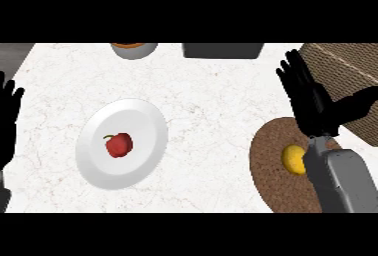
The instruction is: Pick the lemon from the placemat and place it in the basket
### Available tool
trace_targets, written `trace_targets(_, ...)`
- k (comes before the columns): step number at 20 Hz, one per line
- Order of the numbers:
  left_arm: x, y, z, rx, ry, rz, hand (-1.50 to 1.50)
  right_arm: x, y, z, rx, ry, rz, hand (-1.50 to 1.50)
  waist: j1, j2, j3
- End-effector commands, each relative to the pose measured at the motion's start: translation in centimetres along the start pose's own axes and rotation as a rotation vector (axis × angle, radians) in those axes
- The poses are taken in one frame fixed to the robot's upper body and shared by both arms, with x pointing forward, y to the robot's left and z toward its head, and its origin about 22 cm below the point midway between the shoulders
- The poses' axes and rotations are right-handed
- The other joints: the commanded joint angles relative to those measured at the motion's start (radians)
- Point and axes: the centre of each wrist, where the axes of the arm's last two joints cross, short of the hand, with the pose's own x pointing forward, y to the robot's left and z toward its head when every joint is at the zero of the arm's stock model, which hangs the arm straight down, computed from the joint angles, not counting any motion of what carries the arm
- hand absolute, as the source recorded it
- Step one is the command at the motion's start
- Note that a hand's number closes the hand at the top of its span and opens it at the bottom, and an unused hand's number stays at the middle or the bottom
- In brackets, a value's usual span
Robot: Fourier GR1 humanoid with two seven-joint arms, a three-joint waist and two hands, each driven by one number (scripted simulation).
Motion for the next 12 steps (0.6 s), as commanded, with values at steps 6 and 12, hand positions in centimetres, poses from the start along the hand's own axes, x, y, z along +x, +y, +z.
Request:
trace_targets(6, -4.0, 0.1, 0.3, -0.168, 0.165, -0.166, 0.00, 7.0, -12.9, 0.5, 0.072, -0.436, 0.000, 1.50, -0.052, 0.007, 0.021)
trace_targets(12, -4.6, -0.9, -0.4, -0.269, 0.237, -0.153, 0.00, 0.7, -1.9, 2.8, 0.398, -0.523, 0.530, -1.50, -0.030, -0.006, 0.015)
